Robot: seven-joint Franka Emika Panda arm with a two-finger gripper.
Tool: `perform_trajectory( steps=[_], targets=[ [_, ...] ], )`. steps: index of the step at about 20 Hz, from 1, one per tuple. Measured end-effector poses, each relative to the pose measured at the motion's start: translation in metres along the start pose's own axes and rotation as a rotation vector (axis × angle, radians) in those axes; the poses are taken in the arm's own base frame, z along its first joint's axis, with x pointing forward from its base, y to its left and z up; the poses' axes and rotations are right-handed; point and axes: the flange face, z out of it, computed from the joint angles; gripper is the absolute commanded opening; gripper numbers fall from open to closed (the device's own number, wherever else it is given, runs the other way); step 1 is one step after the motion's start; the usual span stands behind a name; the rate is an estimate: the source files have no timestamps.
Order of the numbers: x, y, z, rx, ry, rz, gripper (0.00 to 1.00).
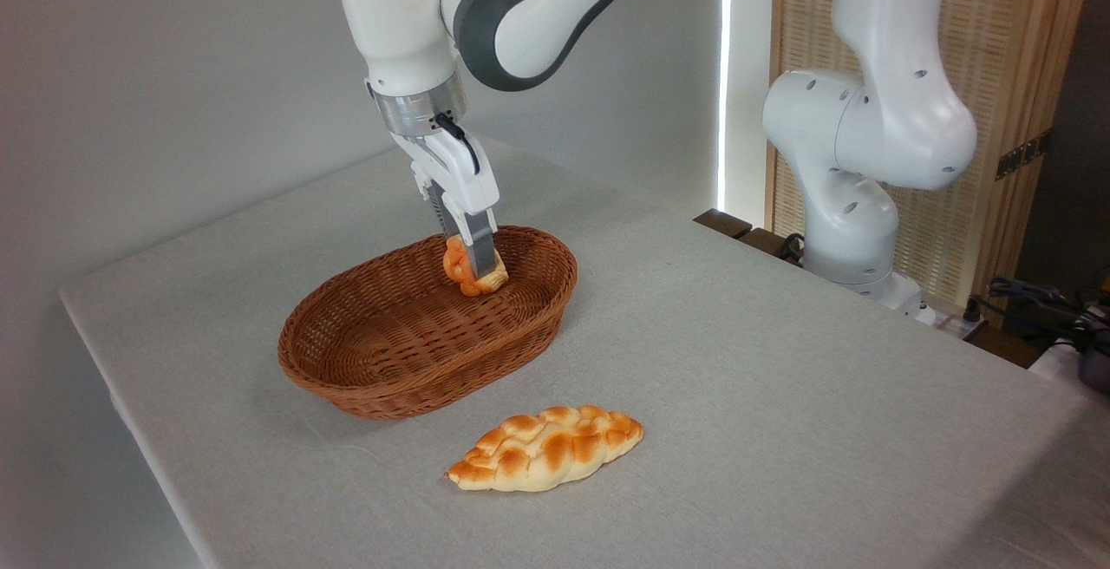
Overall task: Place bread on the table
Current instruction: 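Lower the gripper onto the round roll and close the fingers on it, then lift the round roll out of the basket and carry it past the rim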
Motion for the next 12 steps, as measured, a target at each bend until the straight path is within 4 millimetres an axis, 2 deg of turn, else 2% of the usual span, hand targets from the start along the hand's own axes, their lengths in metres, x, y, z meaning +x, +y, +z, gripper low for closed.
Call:
perform_trajectory(
  steps=[4, 6, 9, 12],
  targets=[
    [-0.001, -0.002, -0.003, 0.003, 0.006, -0.004, 0.18],
    [0.000, -0.007, -0.015, 0.015, 0.028, -0.012, 0.23],
    [-0.010, -0.030, -0.058, 0.062, 0.073, -0.048, 0.33],
    [-0.042, -0.062, -0.107, 0.164, 0.069, -0.083, 0.33]
  ],
)
